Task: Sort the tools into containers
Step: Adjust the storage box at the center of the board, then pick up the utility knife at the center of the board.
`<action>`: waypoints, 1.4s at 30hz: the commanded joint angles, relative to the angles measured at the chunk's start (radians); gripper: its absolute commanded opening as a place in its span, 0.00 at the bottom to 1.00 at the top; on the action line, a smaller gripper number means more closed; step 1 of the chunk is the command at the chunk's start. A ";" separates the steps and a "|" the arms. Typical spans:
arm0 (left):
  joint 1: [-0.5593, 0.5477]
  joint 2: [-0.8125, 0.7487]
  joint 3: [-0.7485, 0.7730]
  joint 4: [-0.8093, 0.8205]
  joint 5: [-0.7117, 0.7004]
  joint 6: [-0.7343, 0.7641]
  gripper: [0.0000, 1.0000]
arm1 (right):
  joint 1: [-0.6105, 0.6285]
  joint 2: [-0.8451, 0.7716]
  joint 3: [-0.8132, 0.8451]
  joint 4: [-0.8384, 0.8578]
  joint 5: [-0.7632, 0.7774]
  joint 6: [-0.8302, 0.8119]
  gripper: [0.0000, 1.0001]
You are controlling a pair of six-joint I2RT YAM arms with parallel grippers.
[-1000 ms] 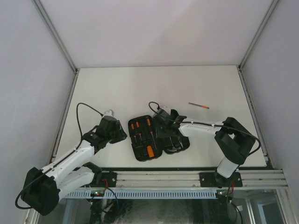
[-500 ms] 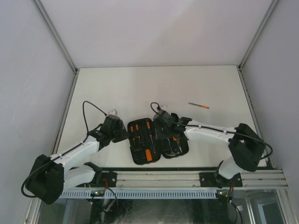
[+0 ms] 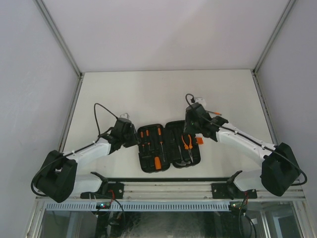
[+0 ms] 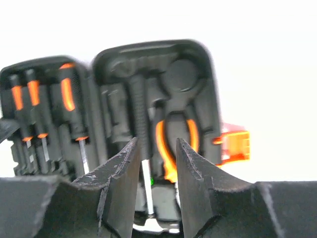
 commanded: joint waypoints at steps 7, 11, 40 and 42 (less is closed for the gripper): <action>0.008 0.064 0.086 0.009 0.019 0.021 0.37 | -0.337 0.032 0.009 0.023 -0.095 -0.159 0.35; 0.008 0.034 0.084 -0.037 0.001 0.033 0.37 | -0.424 0.130 0.071 0.023 -0.134 -0.237 0.37; 0.008 -0.197 0.066 -0.246 -0.072 0.021 0.48 | -0.613 0.624 0.493 -0.014 -0.300 -0.739 0.52; 0.008 -0.194 0.068 -0.246 -0.073 0.020 0.48 | -0.619 0.649 0.517 -0.035 -0.313 -0.747 0.52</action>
